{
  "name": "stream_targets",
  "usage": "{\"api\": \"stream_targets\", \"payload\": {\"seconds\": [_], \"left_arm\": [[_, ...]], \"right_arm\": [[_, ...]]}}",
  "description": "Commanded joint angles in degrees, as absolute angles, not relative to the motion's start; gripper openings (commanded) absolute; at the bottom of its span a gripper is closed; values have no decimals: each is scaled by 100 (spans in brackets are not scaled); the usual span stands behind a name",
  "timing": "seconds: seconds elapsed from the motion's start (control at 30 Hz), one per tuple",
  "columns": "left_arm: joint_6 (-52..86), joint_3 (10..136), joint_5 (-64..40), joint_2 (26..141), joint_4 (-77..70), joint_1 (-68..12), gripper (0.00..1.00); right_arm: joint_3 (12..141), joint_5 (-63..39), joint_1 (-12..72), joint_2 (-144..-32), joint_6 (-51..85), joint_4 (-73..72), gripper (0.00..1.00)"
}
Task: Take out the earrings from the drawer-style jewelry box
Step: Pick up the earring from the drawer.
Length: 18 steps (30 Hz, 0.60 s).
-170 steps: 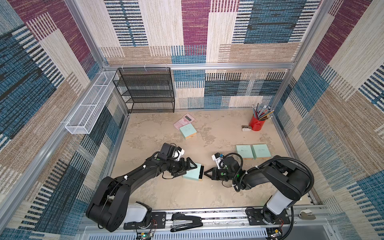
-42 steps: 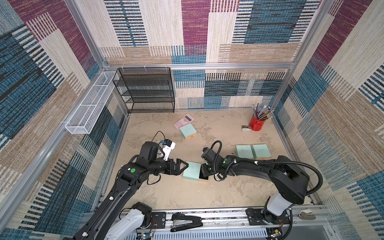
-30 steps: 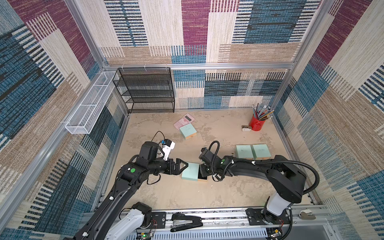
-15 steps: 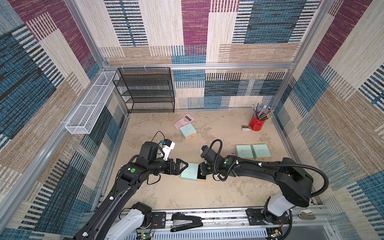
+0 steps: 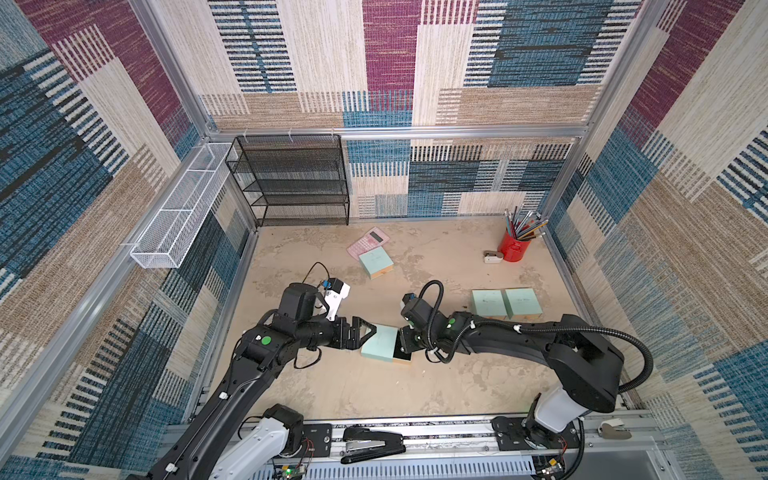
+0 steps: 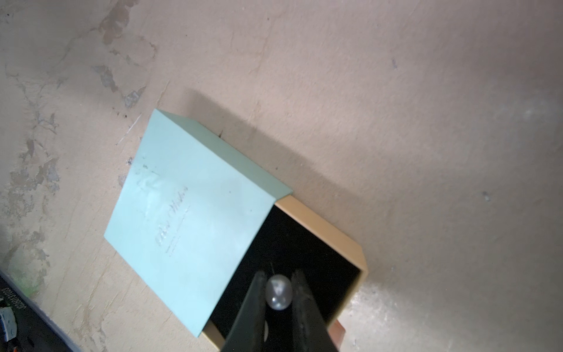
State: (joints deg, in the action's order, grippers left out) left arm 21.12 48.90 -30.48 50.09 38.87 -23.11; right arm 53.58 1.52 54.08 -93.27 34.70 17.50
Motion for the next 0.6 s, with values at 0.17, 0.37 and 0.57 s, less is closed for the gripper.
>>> {"api": "stream_targets", "payload": {"seconds": [0.17,0.37,0.57], "left_arm": [[2067,4868,-3184,5023,3737,-2300,98],[2076,4869,-3199,5028,3734,-2291,99],[2078,4865,-3203,5035,3727,-2285,98]], "right_arm": [[5301,130,5413,-9354,3541,1570,16],[5273,128,5409,-9437,3552,1494,16],[5291,161,5404,-9409,3546,1523,15]]}}
